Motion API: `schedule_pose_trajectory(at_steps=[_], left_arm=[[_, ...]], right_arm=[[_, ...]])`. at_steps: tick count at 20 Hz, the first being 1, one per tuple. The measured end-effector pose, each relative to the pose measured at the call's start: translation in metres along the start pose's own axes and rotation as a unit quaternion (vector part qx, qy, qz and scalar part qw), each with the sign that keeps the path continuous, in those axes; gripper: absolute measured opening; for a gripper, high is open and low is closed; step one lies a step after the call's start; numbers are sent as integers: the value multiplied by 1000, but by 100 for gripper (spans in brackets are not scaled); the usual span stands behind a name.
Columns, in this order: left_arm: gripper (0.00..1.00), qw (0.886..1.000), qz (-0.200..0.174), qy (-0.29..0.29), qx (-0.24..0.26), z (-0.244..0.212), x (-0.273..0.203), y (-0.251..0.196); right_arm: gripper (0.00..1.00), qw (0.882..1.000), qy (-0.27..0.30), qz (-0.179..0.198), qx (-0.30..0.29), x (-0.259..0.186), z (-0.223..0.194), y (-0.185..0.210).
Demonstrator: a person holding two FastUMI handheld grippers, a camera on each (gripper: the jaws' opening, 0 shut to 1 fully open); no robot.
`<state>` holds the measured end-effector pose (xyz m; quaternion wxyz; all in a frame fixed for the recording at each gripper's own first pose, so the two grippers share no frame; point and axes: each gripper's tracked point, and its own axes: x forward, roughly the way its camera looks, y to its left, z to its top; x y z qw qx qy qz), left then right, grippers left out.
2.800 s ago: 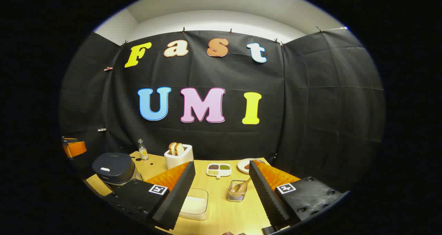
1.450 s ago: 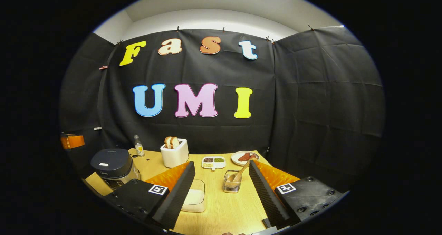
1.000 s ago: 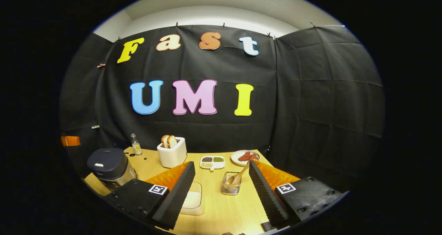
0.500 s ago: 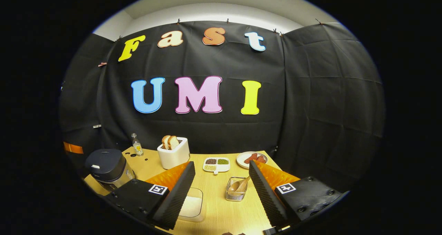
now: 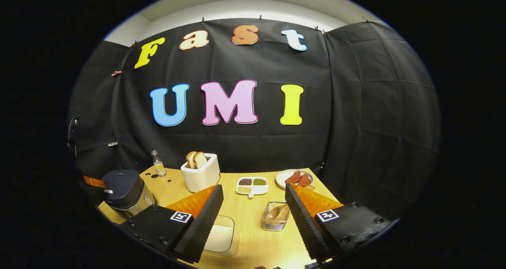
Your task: Close the left gripper, press the button to open the rice cooker; take a wooden spoon from the chopstick holder with the right hand, scoop a spoonful of rice and pour it into the rice cooker, then put the wooden spoon back into the chopstick holder.
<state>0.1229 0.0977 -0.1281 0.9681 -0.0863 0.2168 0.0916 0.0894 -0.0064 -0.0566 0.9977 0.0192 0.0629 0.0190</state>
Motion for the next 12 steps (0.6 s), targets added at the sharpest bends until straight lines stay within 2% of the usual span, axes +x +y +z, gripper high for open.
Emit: schedule_pose_trajectory(at_steps=[4, 9, 12], left_arm=[[6, 1000, 2, 27, 2, -16, 9, 1], [6, 999, 11, 27, 27, -17, 11, 1], [6, 999, 10, 31, 18, -20, 13, 2]], right_arm=[[98, 1000, 9, -3, 1, 3, -5, -4], [98, 1000, 18, -8, 3, 4, -11, -9], [98, 1000, 23, -5, 2, 0, -15, -8]])
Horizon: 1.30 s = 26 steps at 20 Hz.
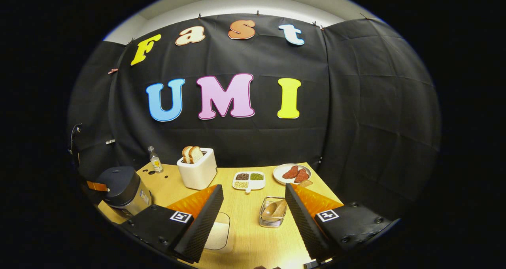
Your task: Close the left gripper, press the button to open the rice cooker; take a wooden spoon from the chopstick holder with the right hand, scoop a spoonful of rice and pour it into the rice cooker, then put the wooden spoon back into the chopstick holder.
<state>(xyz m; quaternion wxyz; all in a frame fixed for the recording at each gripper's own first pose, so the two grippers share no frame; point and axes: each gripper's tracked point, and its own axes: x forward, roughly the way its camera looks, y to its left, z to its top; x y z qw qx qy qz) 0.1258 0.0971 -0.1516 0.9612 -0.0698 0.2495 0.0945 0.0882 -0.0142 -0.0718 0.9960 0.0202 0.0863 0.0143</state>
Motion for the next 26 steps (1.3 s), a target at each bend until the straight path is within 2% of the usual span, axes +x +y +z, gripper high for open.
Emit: schedule_pose_trajectory(at_steps=[3, 6, 8, 11, 14, 16, 18, 20, 21, 25, 26], left_arm=[[6, 1000, -5, -15, -9, 3, -2, -1], [6, 999, 17, -26, 21, 12, -9, -3], [6, 996, 37, -77, 33, 40, -26, -4], [8, 983, 52, -171, 51, 98, -60, -14], [9, 973, 33, -225, 47, 132, -87, -33], [10, 972, 13, -234, 29, 132, -99, -45], [16, 971, -10, -239, 24, 125, -105, -59], [34, 970, -31, -242, 27, 116, -108, -71], [39, 969, -40, -240, 28, 112, -109, -77], [94, 972, -50, -229, 33, 97, -113, -88], [95, 972, -46, -227, 37, 93, -114, -88]], right_arm=[[98, 1000, 2, 3, -4, -5, -2, -1], [98, 1000, 3, -3, -2, -9, -4, -7], [98, 1000, 1, -11, 0, -10, -3, -15], [98, 1000, 2, -22, 2, -11, -5, -24], [98, 999, 6, -34, 3, -12, -8, -35], [98, 999, 7, -42, 3, -11, -10, -44], [98, 999, 12, -50, 9, -9, -14, -52], [98, 998, 20, -55, 18, -7, -18, -56], [98, 998, 28, -56, 23, -4, -22, -58], [98, 996, 44, -59, 43, 7, -30, -64], [98, 996, 47, -61, 47, 11, -32, -65]])
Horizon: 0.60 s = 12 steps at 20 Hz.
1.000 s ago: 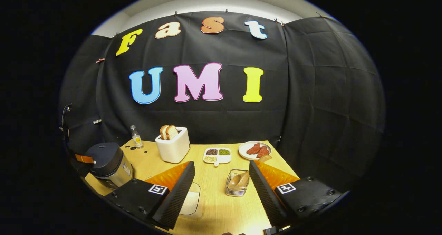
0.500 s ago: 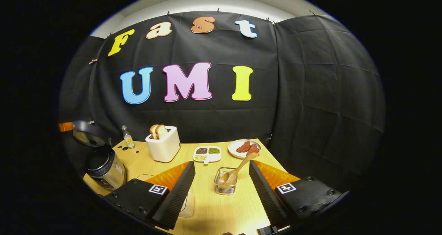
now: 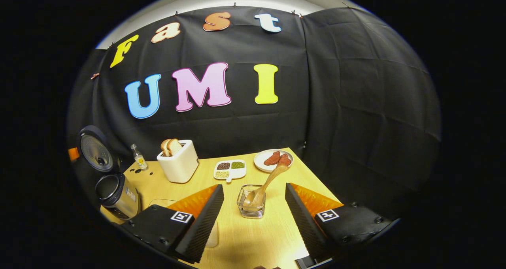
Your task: Close the left gripper, press the button to open the rice cooker; take a wooden spoon from the chopstick holder with the right hand, scoop a spoonful of rice and pour it into the rice cooker, then put the wooden spoon back into the chopstick holder.
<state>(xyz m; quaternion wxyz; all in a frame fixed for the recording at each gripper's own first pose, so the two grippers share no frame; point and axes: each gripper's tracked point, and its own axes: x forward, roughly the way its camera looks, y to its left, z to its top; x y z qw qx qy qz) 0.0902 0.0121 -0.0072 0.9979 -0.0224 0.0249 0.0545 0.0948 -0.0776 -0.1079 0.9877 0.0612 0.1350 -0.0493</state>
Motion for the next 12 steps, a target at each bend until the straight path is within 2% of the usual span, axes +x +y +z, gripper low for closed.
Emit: schedule_pose_trajectory(at_steps=[5, 12], left_arm=[[96, 999, 12, 21, 23, -16, -8, -2], [96, 998, 49, 47, 11, -35, -21, 5]], right_arm=[[99, 999, 27, -1, 25, 28, -7, -3], [99, 994, 89, -12, 56, 81, -38, -17]])
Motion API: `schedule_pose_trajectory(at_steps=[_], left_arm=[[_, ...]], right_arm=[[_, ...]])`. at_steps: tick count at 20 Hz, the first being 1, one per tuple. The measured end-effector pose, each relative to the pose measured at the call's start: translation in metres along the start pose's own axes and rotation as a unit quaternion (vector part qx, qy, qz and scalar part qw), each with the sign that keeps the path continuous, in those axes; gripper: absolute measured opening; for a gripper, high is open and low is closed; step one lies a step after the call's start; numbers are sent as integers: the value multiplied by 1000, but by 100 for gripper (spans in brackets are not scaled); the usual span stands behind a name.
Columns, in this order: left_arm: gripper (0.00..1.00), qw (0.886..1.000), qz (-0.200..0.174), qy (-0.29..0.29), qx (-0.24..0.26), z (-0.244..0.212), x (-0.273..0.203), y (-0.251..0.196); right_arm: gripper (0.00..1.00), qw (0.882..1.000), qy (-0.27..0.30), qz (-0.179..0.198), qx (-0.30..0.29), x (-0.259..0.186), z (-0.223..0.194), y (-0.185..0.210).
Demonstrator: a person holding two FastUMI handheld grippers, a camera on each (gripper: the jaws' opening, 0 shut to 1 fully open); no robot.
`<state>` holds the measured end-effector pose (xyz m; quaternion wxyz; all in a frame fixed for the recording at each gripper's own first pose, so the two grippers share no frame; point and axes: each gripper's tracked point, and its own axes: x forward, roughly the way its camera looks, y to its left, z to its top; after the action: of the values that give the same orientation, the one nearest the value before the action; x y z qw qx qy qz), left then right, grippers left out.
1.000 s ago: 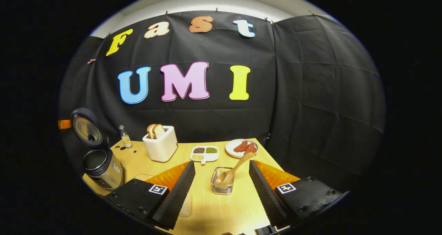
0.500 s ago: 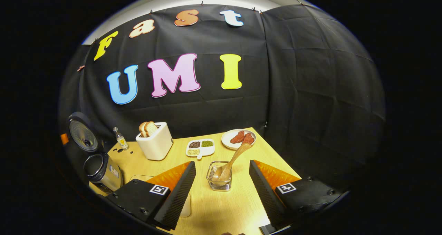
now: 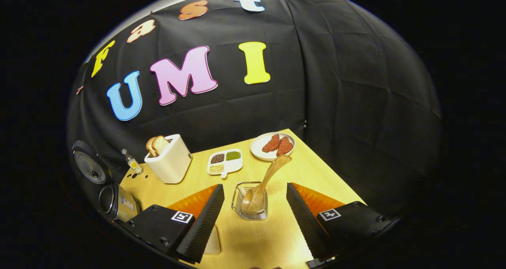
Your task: Close the left gripper, press the button to open the rice cooker; take a wooden spoon from the chopstick holder with the right hand, scoop a spoonful of rice and pour it into the rice cooker, then put the wooden spoon back into the chopstick holder.
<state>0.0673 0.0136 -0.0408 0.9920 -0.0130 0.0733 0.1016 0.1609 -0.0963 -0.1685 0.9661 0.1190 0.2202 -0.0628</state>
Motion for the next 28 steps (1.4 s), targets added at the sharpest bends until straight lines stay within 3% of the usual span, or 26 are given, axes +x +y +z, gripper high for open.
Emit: schedule_pose_trajectory(at_steps=[5, 12, 18, 19, 20, 22, 25, 28], left_arm=[[95, 999, 37, 18, -1, -14, -11, 6], [96, 995, 87, 44, -6, -32, -26, 0], [96, 992, 104, 65, -3, -50, -36, -25], [96, 992, 103, 69, -2, -55, -36, -31], [96, 992, 100, 73, -3, -59, -35, -37], [96, 993, 86, 83, -10, -68, -31, -49], [96, 993, 52, 103, -27, -83, -16, -75], [96, 992, 9, 125, -27, -91, 6, -93]], right_arm=[[99, 999, 48, -11, 20, 45, -20, -18], [99, 995, 73, 6, 61, 104, -25, -18], [89, 988, 95, 20, 124, 138, -29, -15], [69, 987, 95, 22, 130, 140, -26, -15], [60, 986, 93, 23, 134, 144, -24, -13], [56, 986, 85, 21, 140, 142, -20, -14], [24, 988, 77, -4, 137, 140, -16, -22], [19, 987, 80, -4, 141, 133, -15, -12]])
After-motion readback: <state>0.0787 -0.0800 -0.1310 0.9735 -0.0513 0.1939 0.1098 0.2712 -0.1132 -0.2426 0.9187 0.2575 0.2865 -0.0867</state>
